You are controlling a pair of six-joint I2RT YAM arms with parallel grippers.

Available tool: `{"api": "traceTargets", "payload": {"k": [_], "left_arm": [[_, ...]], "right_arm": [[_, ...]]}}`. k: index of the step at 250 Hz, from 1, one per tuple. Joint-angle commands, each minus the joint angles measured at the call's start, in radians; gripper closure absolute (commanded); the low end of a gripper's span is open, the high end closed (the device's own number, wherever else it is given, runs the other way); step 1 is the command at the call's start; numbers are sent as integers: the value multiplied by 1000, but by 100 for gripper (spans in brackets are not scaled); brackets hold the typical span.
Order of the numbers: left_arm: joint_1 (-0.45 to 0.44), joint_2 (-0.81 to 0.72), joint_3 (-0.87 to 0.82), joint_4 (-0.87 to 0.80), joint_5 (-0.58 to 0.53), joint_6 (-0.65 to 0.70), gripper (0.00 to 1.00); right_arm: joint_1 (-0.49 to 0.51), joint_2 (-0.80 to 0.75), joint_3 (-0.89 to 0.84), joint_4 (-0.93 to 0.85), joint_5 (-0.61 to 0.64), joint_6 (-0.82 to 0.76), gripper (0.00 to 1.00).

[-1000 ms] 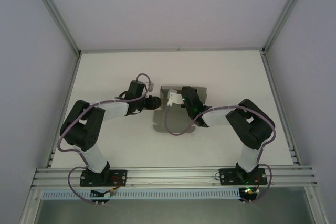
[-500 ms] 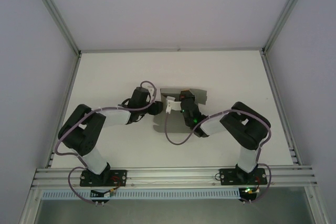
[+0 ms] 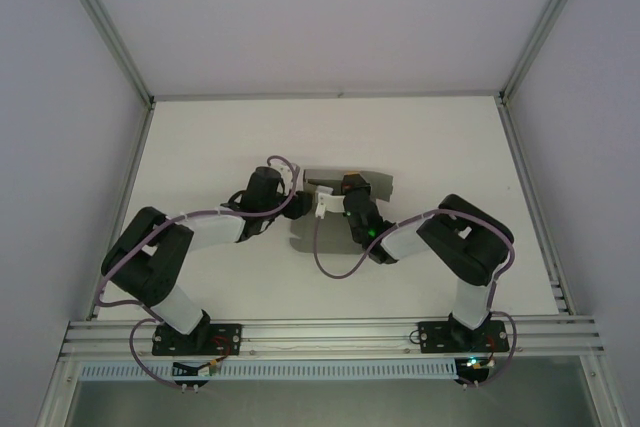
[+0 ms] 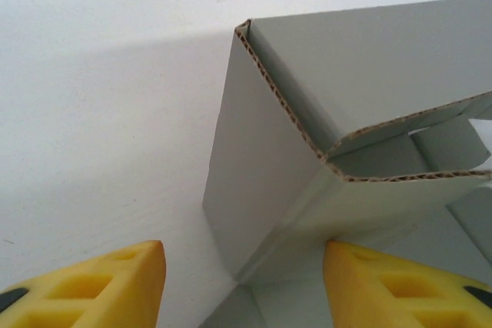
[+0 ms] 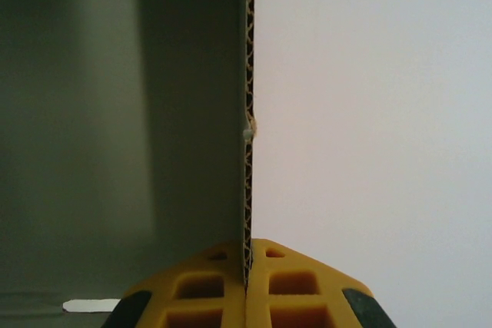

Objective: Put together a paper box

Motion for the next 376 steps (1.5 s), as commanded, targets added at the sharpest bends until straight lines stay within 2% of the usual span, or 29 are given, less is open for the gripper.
{"api": "traceTargets", "payload": {"k": [1, 47, 81, 116, 138, 154, 171, 179, 200, 210, 225, 237, 243, 262, 285, 340, 376], "left_arm": [[-15, 30, 28, 69, -50, 18, 49], [-41, 82, 41, 129, -95, 49, 54], [-55, 123, 56, 149, -157, 57, 62], [-78, 145, 53, 206, -202, 57, 77], [-94, 167, 57, 224, -254, 72, 91], [-98, 175, 49, 249, -283, 78, 100], [-101, 171, 30, 274, -284, 82, 100], [-102, 164, 21, 286, -274, 84, 100], [-102, 156, -6, 323, -249, 97, 100], [-104, 161, -12, 338, -247, 104, 100], [-104, 169, -24, 371, -223, 112, 100], [-106, 174, -34, 397, -206, 112, 100], [-108, 176, -37, 407, -195, 115, 100], [-111, 180, -45, 432, -166, 128, 100], [-115, 185, -50, 452, -133, 140, 100], [-121, 213, -63, 494, -114, 140, 100], [-124, 228, -60, 492, -134, 138, 100]], "right_arm": [[13, -43, -1, -107, -11, 67, 100], [16, -97, 25, -360, -47, 209, 100], [16, -128, 47, -470, -89, 274, 100], [15, -120, 68, -561, -97, 309, 100], [15, -132, 85, -599, -112, 388, 100], [15, -176, 104, -667, -141, 493, 90], [12, -244, 120, -751, -191, 618, 78], [8, -292, 124, -784, -215, 682, 69], [-25, -402, 161, -950, -295, 877, 39], [-54, -451, 188, -1051, -374, 983, 27], [-115, -518, 221, -1173, -556, 1132, 16], [-174, -560, 226, -1205, -714, 1237, 3], [-202, -573, 227, -1206, -774, 1284, 0], [-269, -565, 260, -1226, -868, 1401, 0], [-325, -469, 378, -1313, -956, 1483, 0], [-330, -161, 654, -1438, -1026, 1367, 2], [-325, -60, 710, -1457, -1070, 1316, 3]]}}
